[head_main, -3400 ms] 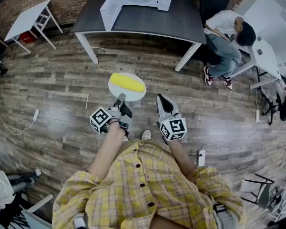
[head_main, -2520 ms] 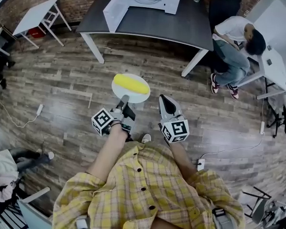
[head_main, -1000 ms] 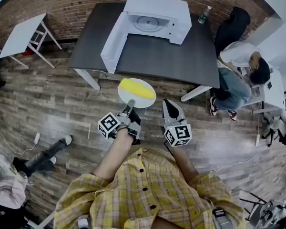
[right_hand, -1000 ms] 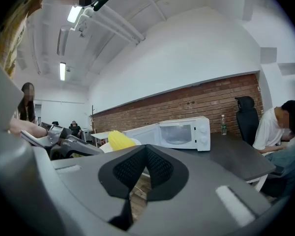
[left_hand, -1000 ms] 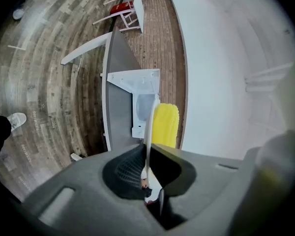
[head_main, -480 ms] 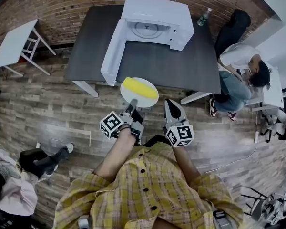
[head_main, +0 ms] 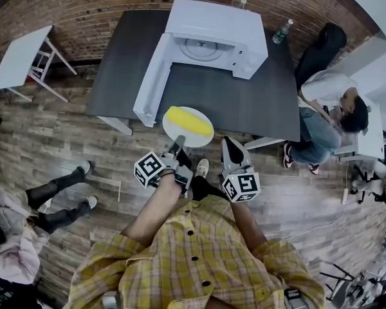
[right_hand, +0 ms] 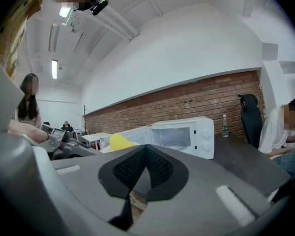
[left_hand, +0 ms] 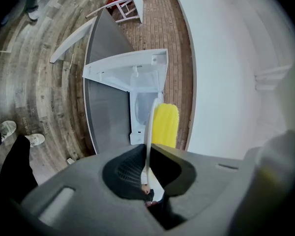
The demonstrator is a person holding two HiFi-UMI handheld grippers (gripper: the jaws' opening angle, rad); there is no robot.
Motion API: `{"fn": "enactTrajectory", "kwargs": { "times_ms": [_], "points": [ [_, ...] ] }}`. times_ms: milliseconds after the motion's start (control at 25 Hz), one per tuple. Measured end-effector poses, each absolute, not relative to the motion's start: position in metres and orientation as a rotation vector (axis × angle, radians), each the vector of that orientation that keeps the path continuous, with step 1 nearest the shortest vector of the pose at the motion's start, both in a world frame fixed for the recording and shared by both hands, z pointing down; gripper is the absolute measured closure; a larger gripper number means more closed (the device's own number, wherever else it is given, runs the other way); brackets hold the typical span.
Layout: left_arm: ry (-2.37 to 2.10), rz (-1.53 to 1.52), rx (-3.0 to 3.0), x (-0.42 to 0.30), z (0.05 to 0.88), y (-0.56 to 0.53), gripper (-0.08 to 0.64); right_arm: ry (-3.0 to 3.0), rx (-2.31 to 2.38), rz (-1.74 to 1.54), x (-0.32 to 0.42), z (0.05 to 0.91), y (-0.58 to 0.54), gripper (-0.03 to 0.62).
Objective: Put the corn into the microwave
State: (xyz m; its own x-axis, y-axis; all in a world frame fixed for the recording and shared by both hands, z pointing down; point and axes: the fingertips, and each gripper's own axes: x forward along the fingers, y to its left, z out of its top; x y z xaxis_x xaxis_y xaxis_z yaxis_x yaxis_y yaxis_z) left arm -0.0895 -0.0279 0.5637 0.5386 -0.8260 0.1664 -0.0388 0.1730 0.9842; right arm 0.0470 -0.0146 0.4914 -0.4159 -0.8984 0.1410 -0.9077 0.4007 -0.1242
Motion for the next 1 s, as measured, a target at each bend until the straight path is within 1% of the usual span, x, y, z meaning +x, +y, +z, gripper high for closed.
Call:
{"fn": "enactTrajectory", "kwargs": {
  "times_ms": [640, 1000],
  "points": [
    [-0.924, -0.722, 1.233, -0.045, 0.577, -0.134, 0.538, -2.644, 1.578, 0.279, 0.093, 0.500, -0.128, 0.590],
    [-0.963, -0.750, 1.205, -0.025, 0.578, -0.177, 0.537, -2.672, 1.544, 0.299, 0.113, 0.502, -0.168, 0.591]
  ]
}}
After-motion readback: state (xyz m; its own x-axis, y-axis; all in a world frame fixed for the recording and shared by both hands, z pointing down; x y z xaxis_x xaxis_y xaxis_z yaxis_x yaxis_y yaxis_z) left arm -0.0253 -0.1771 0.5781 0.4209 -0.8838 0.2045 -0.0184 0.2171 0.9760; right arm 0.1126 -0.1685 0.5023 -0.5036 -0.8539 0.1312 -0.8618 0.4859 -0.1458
